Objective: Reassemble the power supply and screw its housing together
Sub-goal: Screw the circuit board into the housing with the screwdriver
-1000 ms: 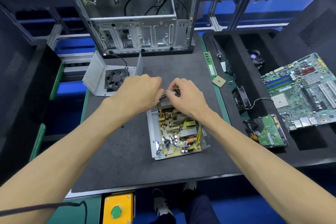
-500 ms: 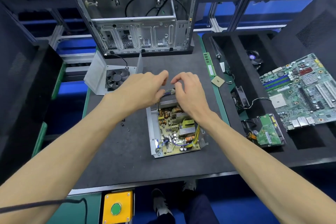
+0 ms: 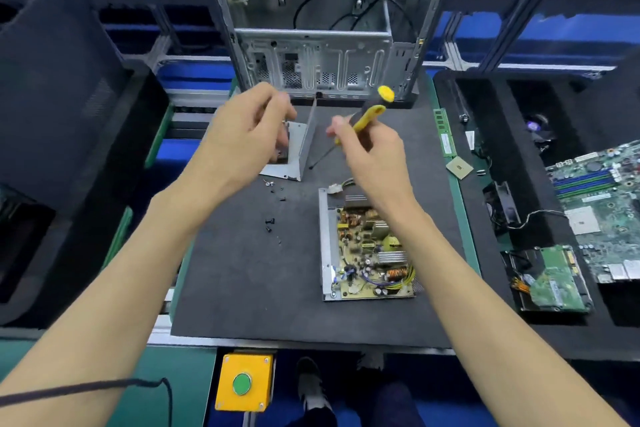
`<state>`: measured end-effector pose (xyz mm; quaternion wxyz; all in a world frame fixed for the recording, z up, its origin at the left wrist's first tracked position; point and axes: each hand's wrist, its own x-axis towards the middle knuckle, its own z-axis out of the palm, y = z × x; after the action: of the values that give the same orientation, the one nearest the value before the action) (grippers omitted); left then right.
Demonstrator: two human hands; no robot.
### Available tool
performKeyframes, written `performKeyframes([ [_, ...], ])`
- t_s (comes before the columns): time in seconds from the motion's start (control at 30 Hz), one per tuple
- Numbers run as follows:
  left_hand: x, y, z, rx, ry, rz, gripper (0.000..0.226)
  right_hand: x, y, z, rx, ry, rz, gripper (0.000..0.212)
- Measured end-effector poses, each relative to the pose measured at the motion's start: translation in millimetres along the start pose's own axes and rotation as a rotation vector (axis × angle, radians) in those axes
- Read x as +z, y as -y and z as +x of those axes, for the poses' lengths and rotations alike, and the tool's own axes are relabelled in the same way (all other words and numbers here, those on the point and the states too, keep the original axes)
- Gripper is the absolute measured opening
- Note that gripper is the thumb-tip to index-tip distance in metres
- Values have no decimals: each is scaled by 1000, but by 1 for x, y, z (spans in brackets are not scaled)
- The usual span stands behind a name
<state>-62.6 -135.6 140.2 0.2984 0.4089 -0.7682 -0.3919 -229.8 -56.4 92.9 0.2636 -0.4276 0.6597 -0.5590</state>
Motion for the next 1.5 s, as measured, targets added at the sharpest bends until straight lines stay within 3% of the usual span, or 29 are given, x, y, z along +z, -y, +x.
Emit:
performKeyframes([
  [0.1,4,48,-12,-214,43,101,19,-8,-5,4,278,-50,354,44],
  [0.2,20,78,-30,-339,134,174,17,-18,-12,4,404,-153,498,54],
  [0.37,59,68,-37,-70,109,198,6,-49,-20,7,498,-271,654,54],
  [0.57,110,31,-14,238,374,334,28,-82,-36,7,588,-306,680,45],
  [0.8,140,14,10,252,538,392,58,-104,-64,-7,615,-142,402,17],
  [0.97,148,16,18,209,560,395,55,-99,-68,-15,663,-59,383,27],
  [1.03,149,20,20,246,546,507,56,-96,-68,-15,680,-51,387,31],
  [1.13,152,25,23,307,558,642,39,-91,-68,-14,687,-50,406,30],
  [1.3,141,25,23,251,585,468,16,-88,-63,-6,648,-86,482,33],
  [1.4,120,21,18,185,549,215,27,-82,-52,0,591,-92,585,35],
  [1.5,91,21,18,39,391,25,39,-70,-38,4,534,-52,645,34],
])
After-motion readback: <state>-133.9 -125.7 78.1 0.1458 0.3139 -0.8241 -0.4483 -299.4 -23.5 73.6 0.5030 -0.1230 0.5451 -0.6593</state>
